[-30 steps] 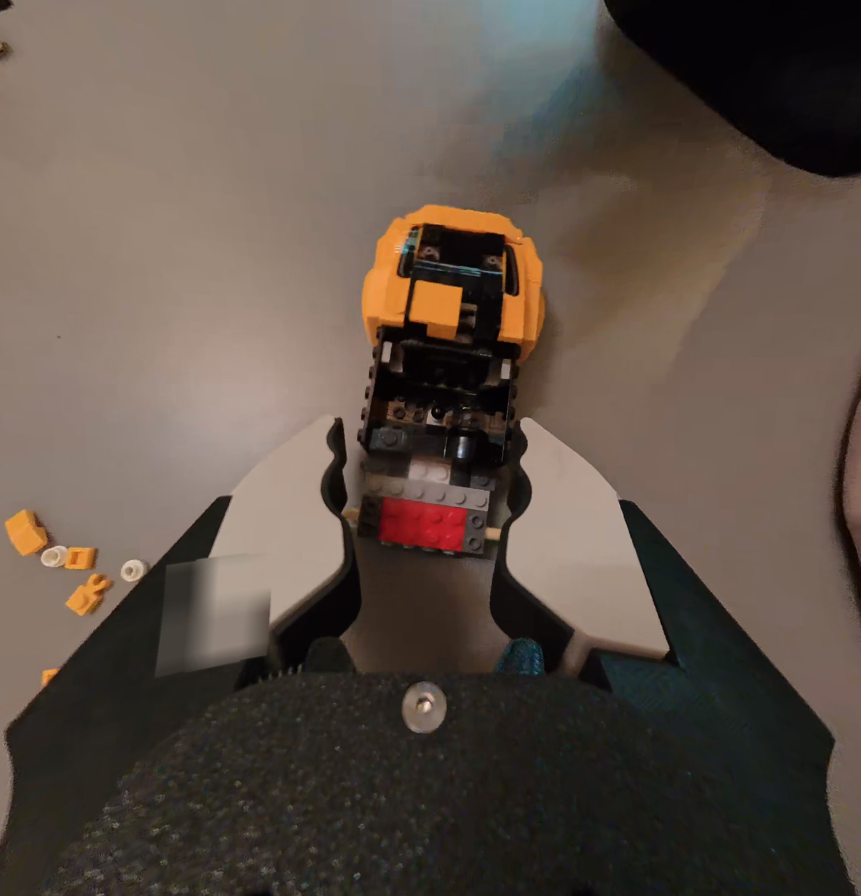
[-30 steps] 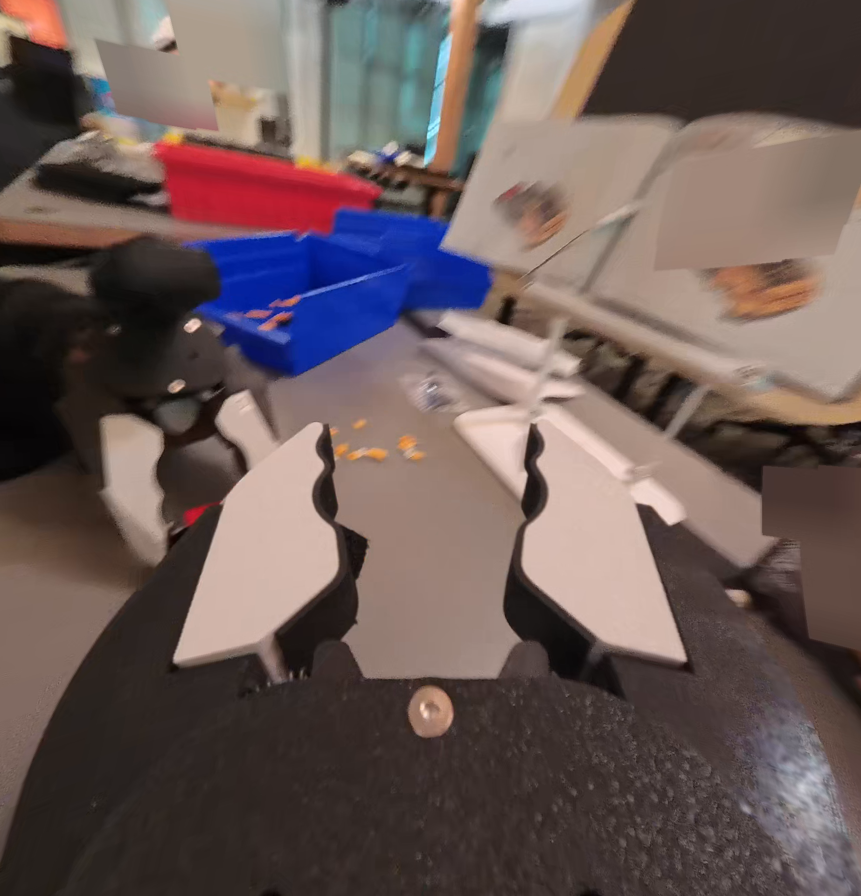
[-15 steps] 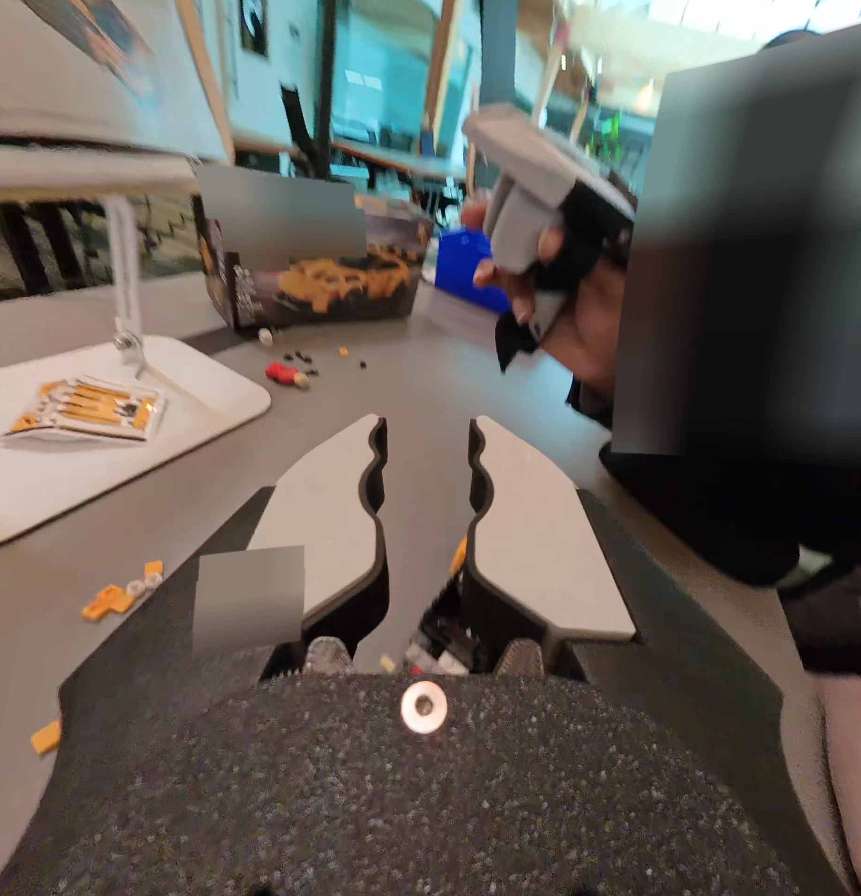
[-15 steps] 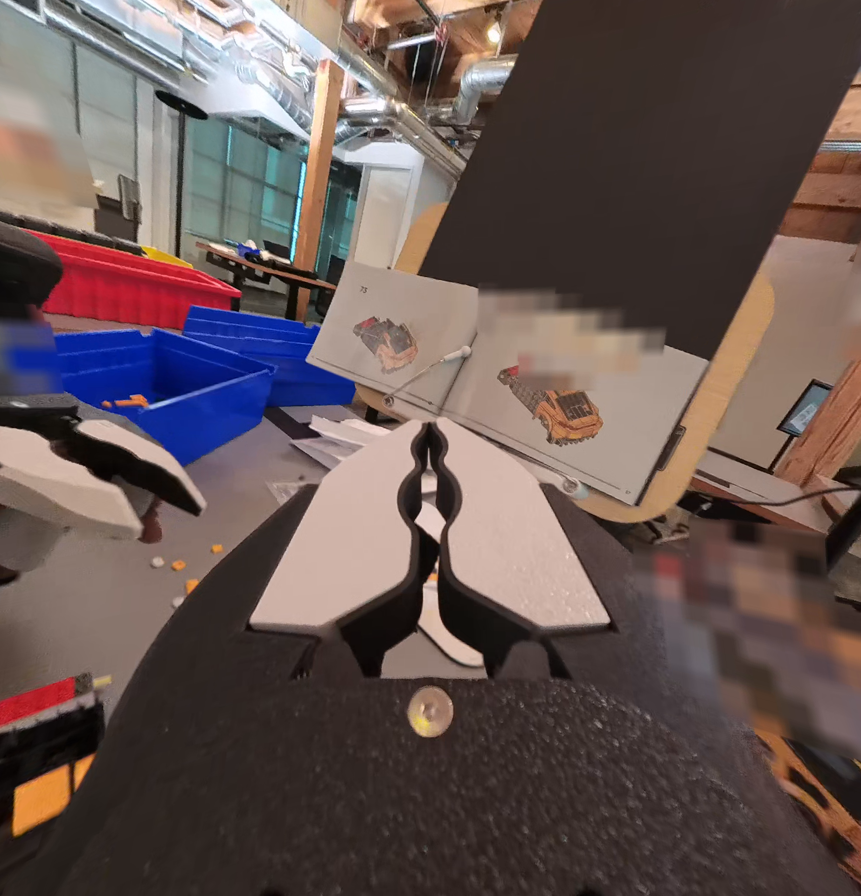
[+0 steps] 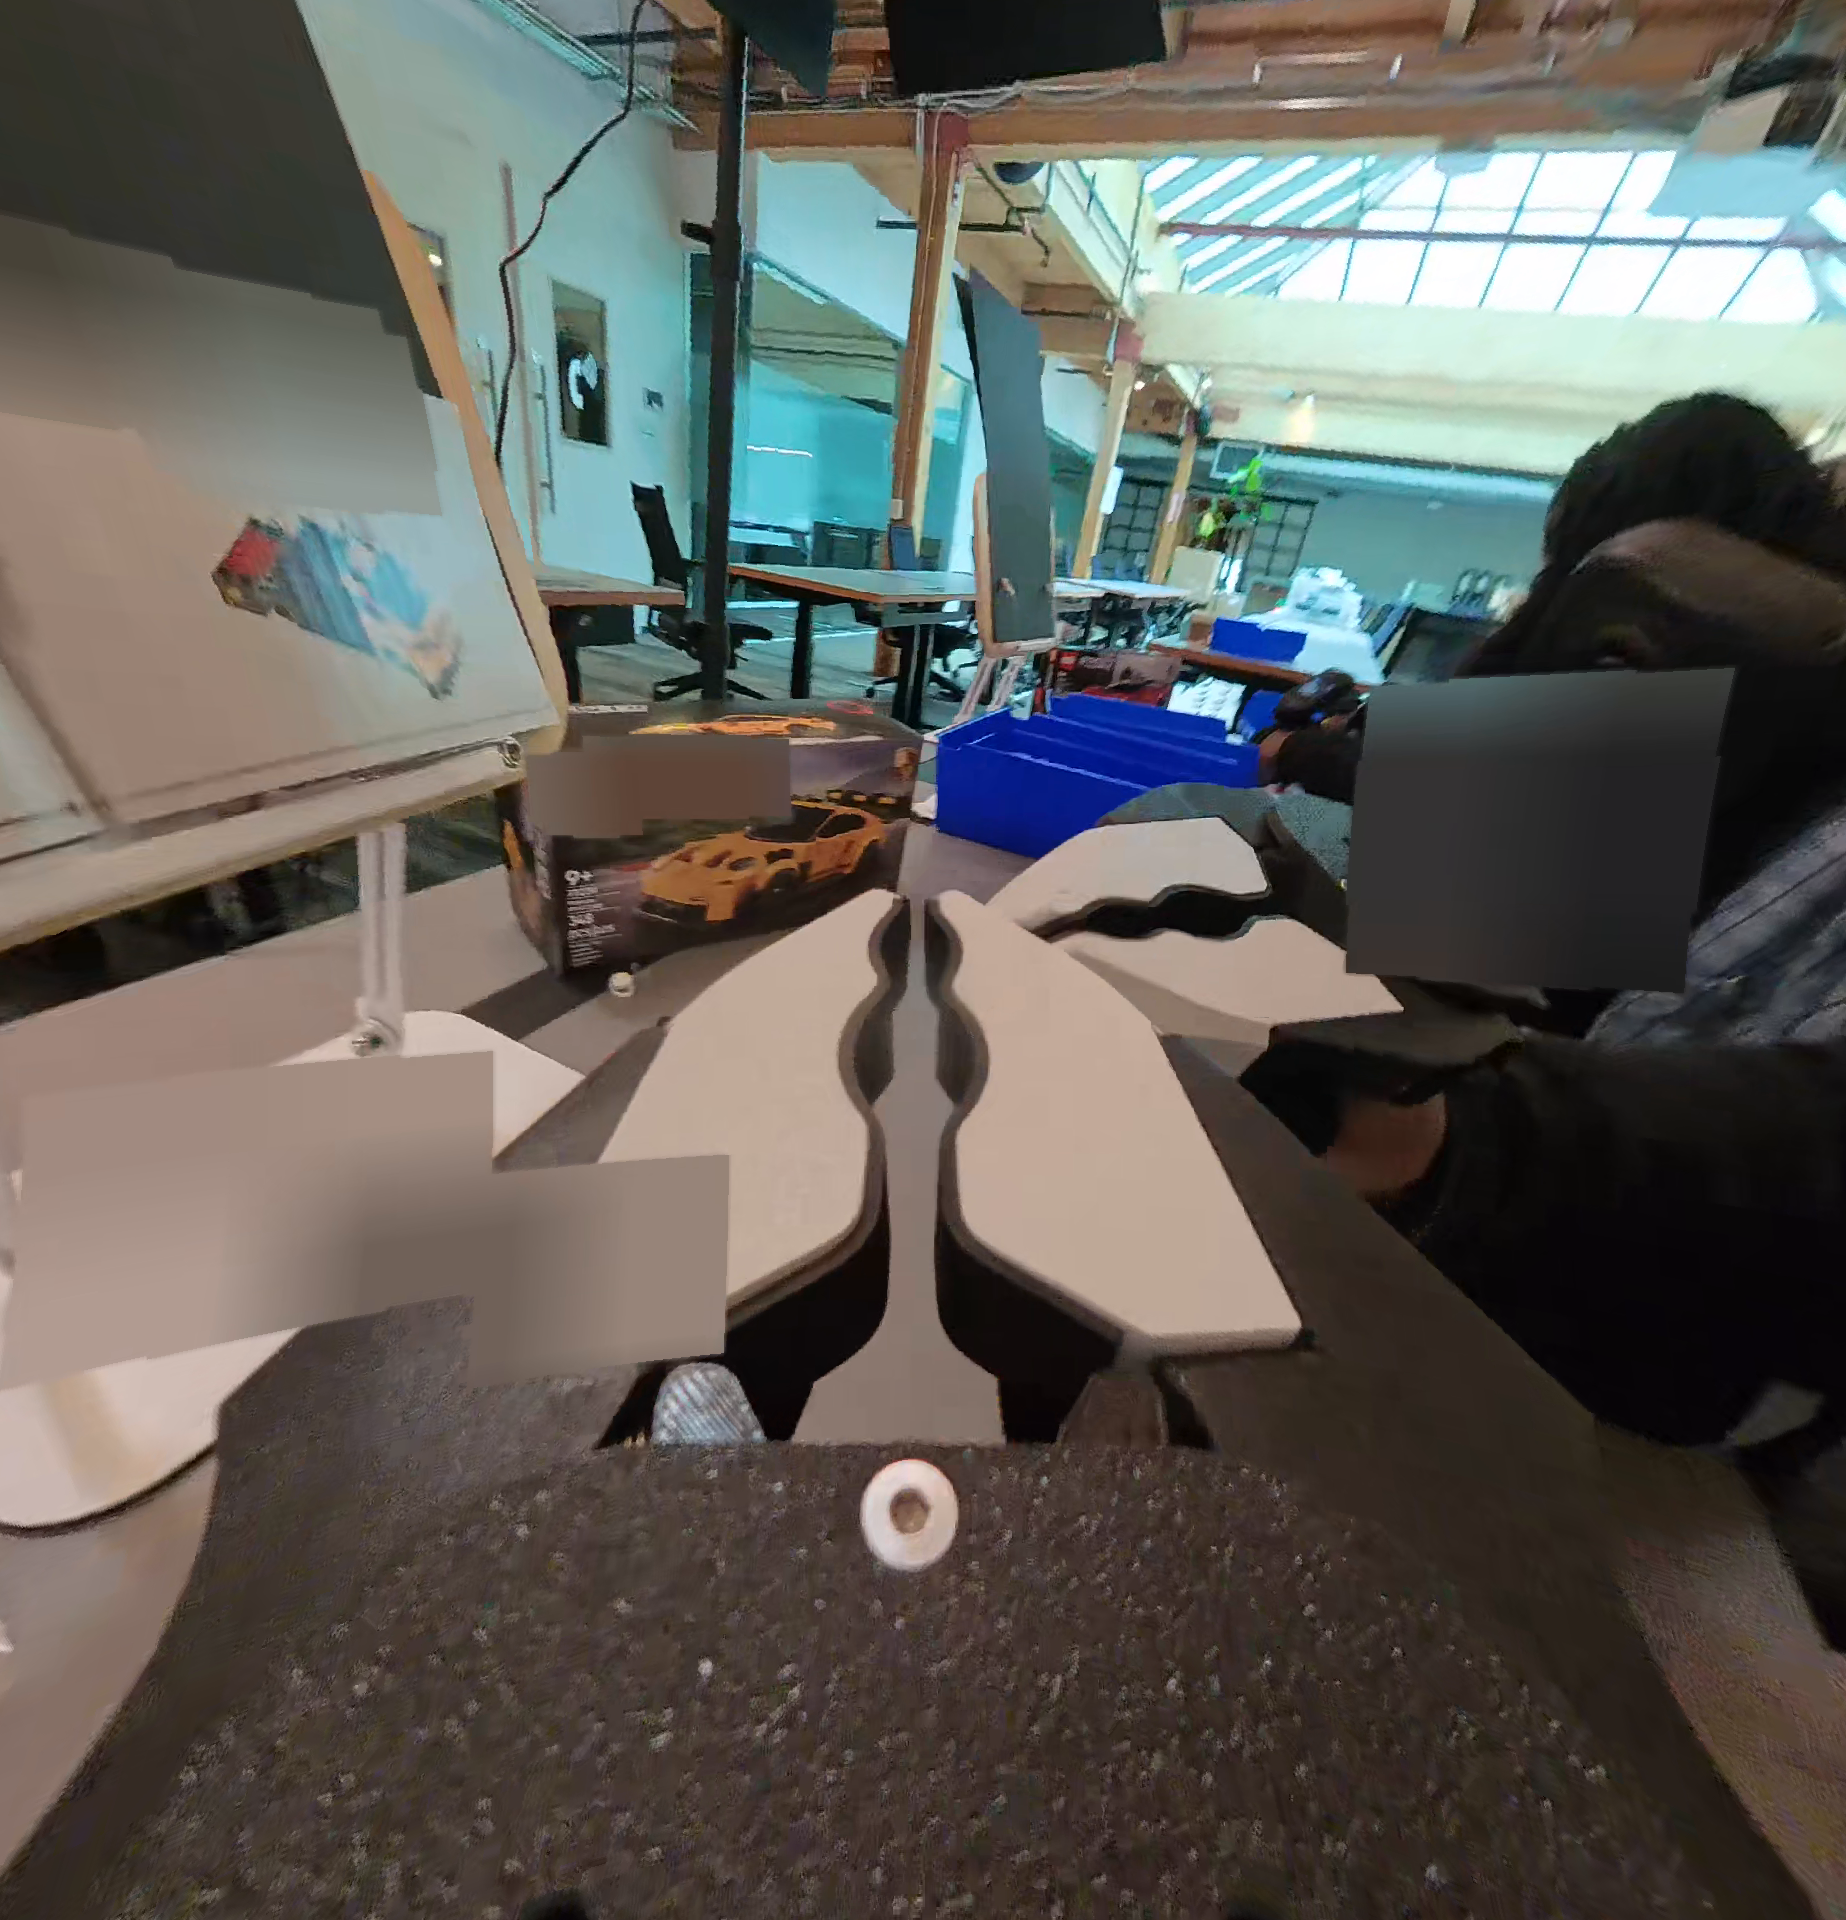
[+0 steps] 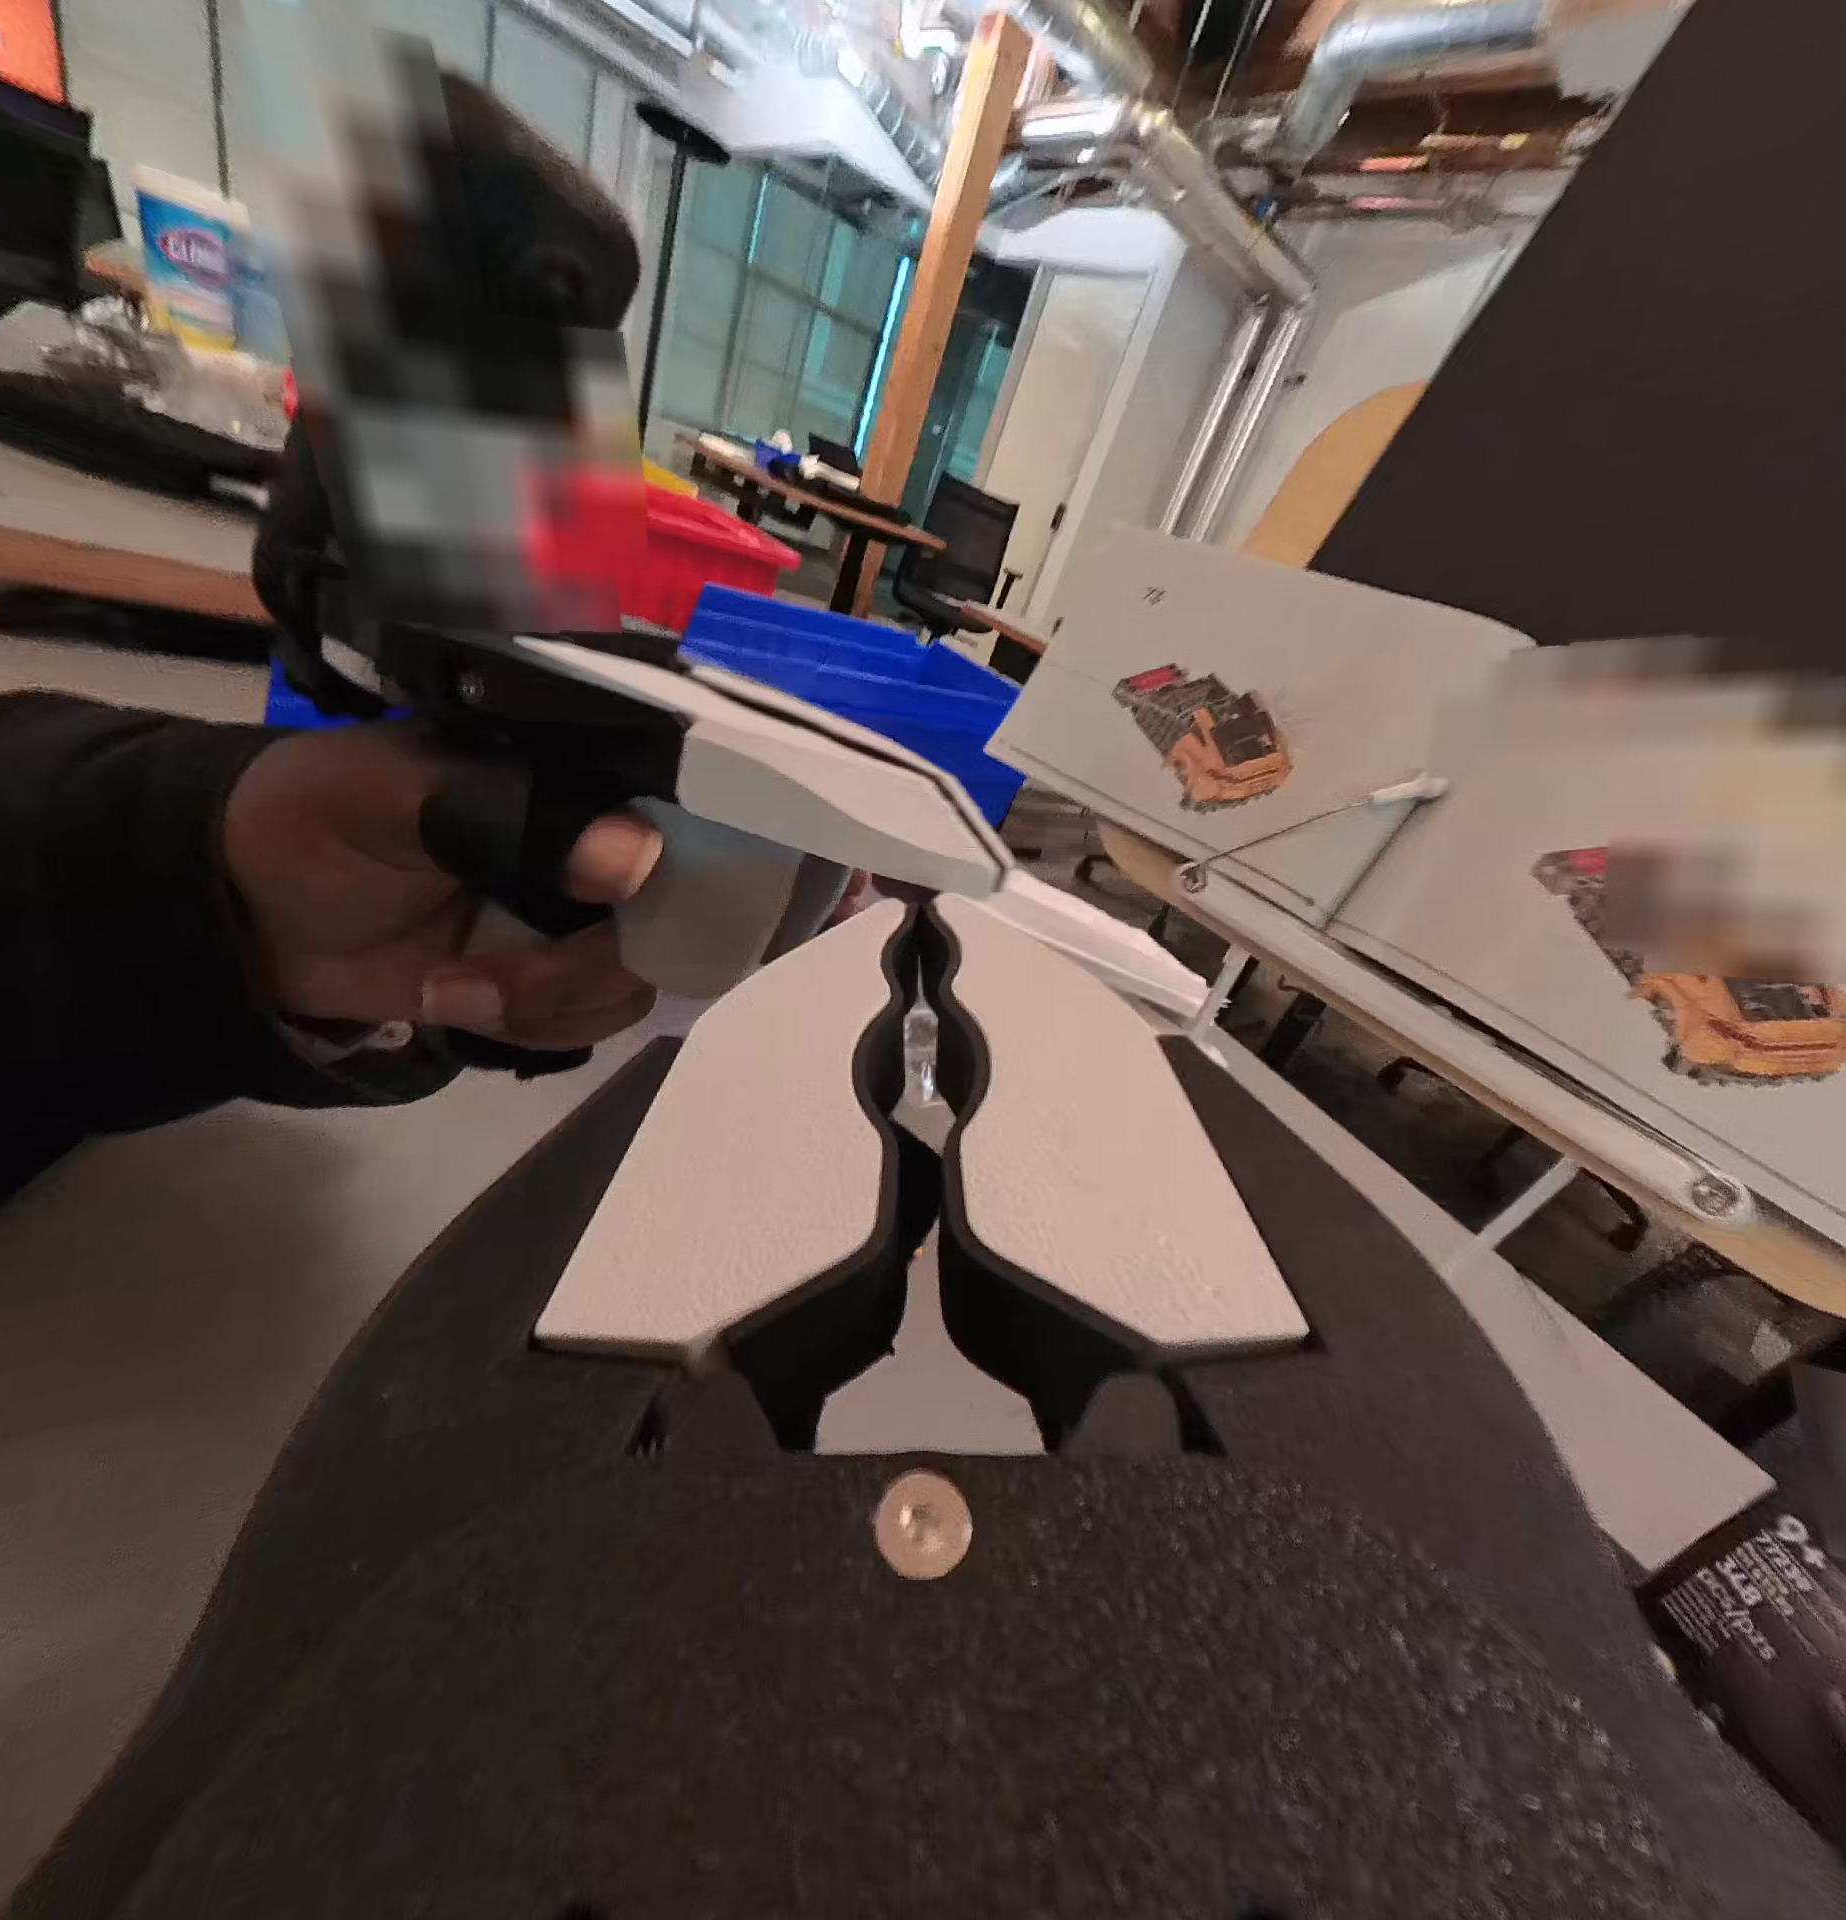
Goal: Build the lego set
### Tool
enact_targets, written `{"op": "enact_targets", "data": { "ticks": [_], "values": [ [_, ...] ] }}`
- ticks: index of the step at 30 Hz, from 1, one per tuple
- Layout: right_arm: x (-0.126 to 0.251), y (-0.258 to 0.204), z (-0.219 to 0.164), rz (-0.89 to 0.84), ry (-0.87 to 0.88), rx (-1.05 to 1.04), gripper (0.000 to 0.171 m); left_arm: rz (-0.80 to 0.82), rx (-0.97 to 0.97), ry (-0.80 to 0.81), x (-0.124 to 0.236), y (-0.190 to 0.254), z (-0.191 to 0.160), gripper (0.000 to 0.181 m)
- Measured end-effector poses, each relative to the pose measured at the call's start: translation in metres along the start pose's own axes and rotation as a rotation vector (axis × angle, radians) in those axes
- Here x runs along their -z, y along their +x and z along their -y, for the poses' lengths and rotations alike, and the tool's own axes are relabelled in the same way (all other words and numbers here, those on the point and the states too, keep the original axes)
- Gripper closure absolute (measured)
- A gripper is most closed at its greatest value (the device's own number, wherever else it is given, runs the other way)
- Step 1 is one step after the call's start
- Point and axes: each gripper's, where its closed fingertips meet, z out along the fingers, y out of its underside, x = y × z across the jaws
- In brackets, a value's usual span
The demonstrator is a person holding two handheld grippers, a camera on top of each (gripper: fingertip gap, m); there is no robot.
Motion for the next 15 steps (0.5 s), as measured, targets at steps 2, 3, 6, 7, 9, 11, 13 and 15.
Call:
{"op": "enact_targets", "data": {
  "ticks": [2,3,6,7,9,11,13,15],
  "values": [
    [-0.005,-0.012,-0.005,0.023,-0.013,0.070,0.171,0.034,-0.040,-0.008,-0.003,0.001,-0.002,0.181],
    [-0.007,-0.014,-0.007,0.002,-0.011,0.084,0.171,0.073,-0.059,0.007,-0.004,-0.001,-0.002,0.181],
    [-0.010,-0.025,-0.017,0.035,-0.033,0.102,0.153,0.246,-0.081,0.096,0.004,-0.024,0.005,0.181],
    [-0.012,-0.029,-0.020,0.054,-0.041,0.080,0.141,0.287,-0.055,0.106,0.007,-0.032,0.004,0.181],
    [-0.018,-0.036,-0.031,0.092,-0.095,0.051,0.125,0.281,-0.006,0.056,0.006,-0.037,-0.009,0.181],
    [-0.021,-0.039,-0.036,0.085,-0.077,0.083,0.123,0.279,0.018,0.043,0.004,-0.039,-0.018,0.181],
    [-0.023,-0.041,-0.042,0.091,-0.087,0.114,0.127,0.281,0.007,0.035,0.002,-0.039,-0.022,0.181],
    [-0.025,-0.042,-0.045,0.097,-0.085,0.130,0.127,0.297,-0.007,0.033,0.002,-0.042,-0.025,0.181]
  ]
}}
